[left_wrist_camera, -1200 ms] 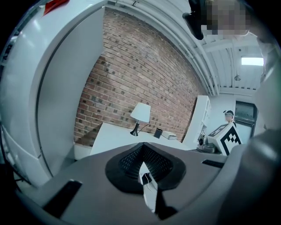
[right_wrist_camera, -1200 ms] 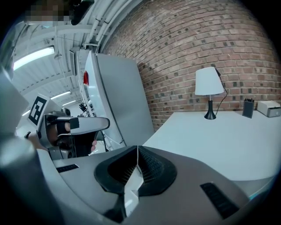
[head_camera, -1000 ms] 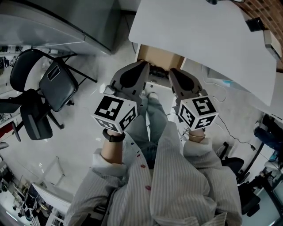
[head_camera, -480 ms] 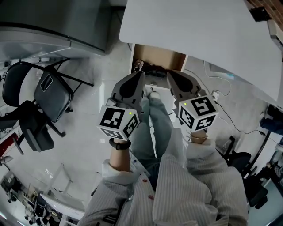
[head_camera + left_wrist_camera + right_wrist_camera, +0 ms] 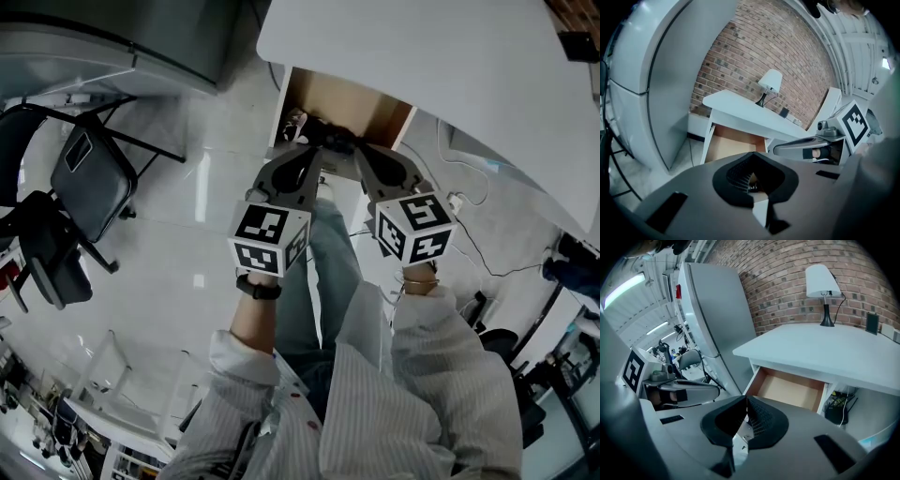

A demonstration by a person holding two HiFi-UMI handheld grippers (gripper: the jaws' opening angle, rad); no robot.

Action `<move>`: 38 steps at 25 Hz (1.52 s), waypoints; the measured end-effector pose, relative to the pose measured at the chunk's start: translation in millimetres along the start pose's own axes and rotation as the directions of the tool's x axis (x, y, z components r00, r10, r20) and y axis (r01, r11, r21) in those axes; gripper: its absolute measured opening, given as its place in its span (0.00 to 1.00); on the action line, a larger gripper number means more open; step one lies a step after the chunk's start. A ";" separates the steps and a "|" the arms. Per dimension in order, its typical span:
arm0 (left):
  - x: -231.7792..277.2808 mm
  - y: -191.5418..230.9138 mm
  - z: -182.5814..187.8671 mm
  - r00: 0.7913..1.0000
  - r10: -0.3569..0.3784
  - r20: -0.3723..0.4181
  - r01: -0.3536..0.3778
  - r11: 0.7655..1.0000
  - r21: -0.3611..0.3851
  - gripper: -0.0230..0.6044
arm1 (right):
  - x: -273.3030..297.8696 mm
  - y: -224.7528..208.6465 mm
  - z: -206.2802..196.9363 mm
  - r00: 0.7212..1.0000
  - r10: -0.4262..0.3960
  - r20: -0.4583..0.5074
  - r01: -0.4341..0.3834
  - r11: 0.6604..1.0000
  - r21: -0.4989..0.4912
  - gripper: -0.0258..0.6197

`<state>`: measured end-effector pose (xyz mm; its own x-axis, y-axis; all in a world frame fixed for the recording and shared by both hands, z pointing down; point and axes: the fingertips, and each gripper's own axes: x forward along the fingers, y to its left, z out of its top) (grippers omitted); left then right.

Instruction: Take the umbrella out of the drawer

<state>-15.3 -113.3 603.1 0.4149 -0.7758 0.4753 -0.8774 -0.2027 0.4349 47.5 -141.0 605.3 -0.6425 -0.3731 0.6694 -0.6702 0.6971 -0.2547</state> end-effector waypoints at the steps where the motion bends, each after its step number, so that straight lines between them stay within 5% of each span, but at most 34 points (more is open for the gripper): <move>1: 3.7 1.2 -6.9 1.000 -0.003 -0.011 0.002 1.000 -0.005 0.05 | 5.3 0.3 -5.6 1.000 0.007 -0.010 -0.007 1.000 0.000 0.10; 13: 36.1 20.1 -85.5 0.984 -0.025 -0.179 0.017 0.999 -0.046 0.05 | 73.9 -12.8 -74.8 0.982 0.030 -0.186 -0.047 0.995 -0.088 0.10; 26: 61.3 35.1 -117.5 0.964 -0.048 -0.263 0.027 0.996 -0.082 0.05 | 130.9 -36.0 -116.9 0.939 0.047 -0.341 -0.118 0.974 -0.191 0.10; 29: 62.5 37.0 -120.1 0.959 -0.049 -0.279 0.020 0.994 -0.106 0.05 | 139.1 -34.1 -122.8 0.921 0.077 -0.383 -0.161 0.968 -0.194 0.25; 38: 65.0 44.1 -117.2 0.956 -0.050 -0.290 0.019 0.994 -0.108 0.05 | 161.5 -36.8 -149.2 0.857 0.066 -0.511 -0.230 0.936 -0.265 0.45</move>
<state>1.3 -102.6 742.8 0.5101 -0.5585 0.6542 -0.8380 -0.1514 0.5242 23.8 -135.5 827.0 -0.4046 0.0391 0.9137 -0.3815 0.9008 -0.2075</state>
